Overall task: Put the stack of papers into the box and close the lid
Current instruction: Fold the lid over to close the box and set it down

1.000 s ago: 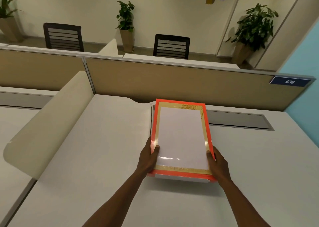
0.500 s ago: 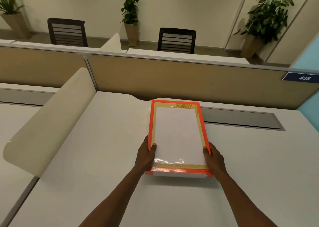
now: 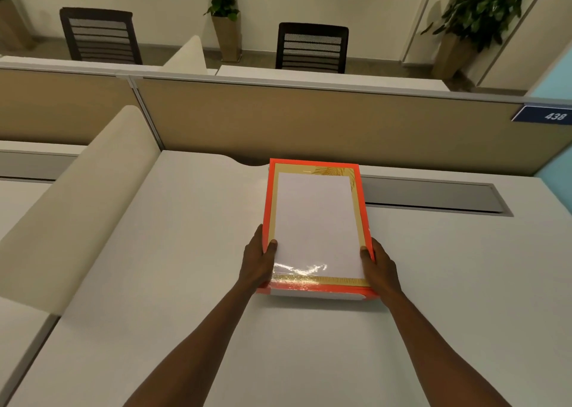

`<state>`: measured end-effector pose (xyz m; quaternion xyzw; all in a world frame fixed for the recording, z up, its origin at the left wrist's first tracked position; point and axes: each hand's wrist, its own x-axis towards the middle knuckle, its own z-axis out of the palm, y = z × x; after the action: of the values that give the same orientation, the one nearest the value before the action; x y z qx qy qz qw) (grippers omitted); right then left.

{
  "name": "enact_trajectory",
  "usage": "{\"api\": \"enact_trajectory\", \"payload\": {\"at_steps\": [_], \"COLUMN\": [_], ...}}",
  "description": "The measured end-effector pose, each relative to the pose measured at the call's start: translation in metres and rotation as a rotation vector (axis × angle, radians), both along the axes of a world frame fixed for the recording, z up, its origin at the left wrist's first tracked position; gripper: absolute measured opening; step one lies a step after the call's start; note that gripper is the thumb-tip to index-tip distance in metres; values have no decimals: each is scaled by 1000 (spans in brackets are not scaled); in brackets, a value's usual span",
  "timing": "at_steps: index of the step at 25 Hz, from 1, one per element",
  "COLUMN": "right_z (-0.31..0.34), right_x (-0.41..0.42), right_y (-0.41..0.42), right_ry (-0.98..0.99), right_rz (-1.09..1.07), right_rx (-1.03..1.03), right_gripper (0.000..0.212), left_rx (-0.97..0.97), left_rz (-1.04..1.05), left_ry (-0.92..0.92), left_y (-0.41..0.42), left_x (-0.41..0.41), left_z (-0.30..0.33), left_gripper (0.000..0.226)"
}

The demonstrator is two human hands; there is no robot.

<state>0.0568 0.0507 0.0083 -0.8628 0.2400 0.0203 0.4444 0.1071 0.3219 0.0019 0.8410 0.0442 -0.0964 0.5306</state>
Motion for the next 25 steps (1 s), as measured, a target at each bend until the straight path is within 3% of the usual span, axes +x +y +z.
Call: {"api": "enact_trajectory", "payload": {"at_steps": [15,21,25], "right_z": [-21,-15,-9], "right_x": [21,43,67], "right_y": [-8,-2,9], "right_ry": [-9,-27,15], "right_rz": [14,117,249], "right_rx": [-44,-254,-454], "right_gripper": [45,78,83], "left_rx": [-4,249,440], "left_rz": [8,-106,-214], "left_ry": [-34,-93,-201], "left_y": [1,-9,-20], "left_x": [27,58,84], "left_z": [-16,-14,-7], "left_gripper": [49,77,84]}}
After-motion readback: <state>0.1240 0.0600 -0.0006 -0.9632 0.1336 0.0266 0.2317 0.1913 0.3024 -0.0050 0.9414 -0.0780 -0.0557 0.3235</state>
